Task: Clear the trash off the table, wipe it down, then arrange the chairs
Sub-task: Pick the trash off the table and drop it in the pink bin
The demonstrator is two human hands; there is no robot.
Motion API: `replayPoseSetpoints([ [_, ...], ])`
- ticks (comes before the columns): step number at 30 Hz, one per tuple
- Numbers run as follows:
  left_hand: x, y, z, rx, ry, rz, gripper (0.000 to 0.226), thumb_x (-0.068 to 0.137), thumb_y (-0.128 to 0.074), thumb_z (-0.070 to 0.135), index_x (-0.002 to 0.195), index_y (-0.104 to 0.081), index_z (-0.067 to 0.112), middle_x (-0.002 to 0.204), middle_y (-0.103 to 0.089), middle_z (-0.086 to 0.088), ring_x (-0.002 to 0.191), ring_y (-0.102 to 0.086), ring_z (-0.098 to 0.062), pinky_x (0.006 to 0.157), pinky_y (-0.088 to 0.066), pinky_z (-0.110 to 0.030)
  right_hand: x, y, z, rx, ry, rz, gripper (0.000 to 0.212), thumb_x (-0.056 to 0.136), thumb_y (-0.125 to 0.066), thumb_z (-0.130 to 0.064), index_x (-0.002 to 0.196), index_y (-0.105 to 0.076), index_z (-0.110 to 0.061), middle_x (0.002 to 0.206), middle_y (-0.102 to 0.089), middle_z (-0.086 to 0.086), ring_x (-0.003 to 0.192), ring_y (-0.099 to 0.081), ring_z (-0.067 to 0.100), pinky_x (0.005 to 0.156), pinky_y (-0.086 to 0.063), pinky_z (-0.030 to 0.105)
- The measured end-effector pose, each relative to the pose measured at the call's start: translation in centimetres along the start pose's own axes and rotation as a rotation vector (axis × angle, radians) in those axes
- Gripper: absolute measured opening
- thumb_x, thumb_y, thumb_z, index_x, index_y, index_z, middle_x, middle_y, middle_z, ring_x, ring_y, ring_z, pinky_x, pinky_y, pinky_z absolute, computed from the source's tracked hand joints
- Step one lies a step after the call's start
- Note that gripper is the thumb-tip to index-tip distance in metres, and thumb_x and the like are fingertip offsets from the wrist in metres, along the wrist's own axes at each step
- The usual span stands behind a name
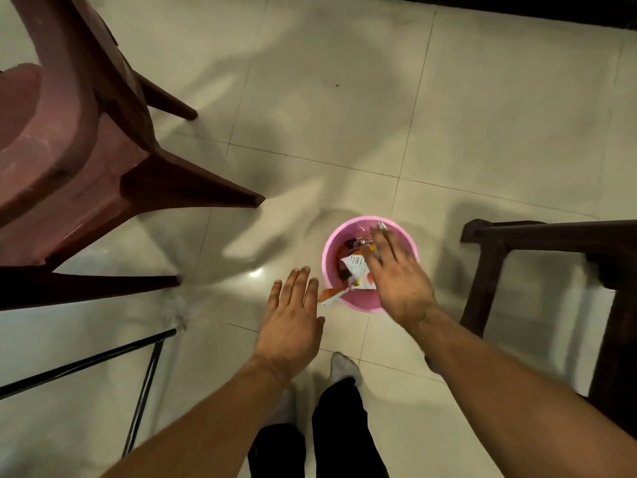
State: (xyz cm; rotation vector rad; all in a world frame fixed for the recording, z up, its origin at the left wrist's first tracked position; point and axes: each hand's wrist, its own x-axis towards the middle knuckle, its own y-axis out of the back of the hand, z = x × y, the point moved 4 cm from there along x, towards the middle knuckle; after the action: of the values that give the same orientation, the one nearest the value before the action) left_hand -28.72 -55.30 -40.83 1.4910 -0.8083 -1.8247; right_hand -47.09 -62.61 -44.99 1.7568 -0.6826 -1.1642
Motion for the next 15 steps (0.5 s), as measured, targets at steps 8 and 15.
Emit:
replayPoseSetpoints([
  [8,-0.7,0.1,0.0,0.018,0.012,-0.058,0.066,0.104,-0.033,0.033,0.16,-0.004,0.011,0.169,0.009,-0.01,0.155,0.013,-0.025,0.126,0.004,-0.046,-2.8,-3.7,-1.7,0.197,-0.074,-0.249,0.096,0.082,-0.056,-0.008,0.16,-0.002,-0.022,0.167,0.004,0.01,0.154,0.003,0.03,0.125,-0.006,0.043],
  [15,-3.8,2.1,1.5,0.033,-0.02,-0.064,0.067,0.102,-0.035,0.027,0.16,-0.005,0.008,0.169,0.007,-0.01,0.156,0.009,-0.025,0.126,0.003,-0.046,-6.2,1.0,-3.3,0.179,-0.085,-0.16,0.083,0.088,-0.051,-0.01,0.16,-0.008,-0.018,0.167,0.001,0.011,0.154,0.0,0.029,0.126,-0.006,0.044],
])
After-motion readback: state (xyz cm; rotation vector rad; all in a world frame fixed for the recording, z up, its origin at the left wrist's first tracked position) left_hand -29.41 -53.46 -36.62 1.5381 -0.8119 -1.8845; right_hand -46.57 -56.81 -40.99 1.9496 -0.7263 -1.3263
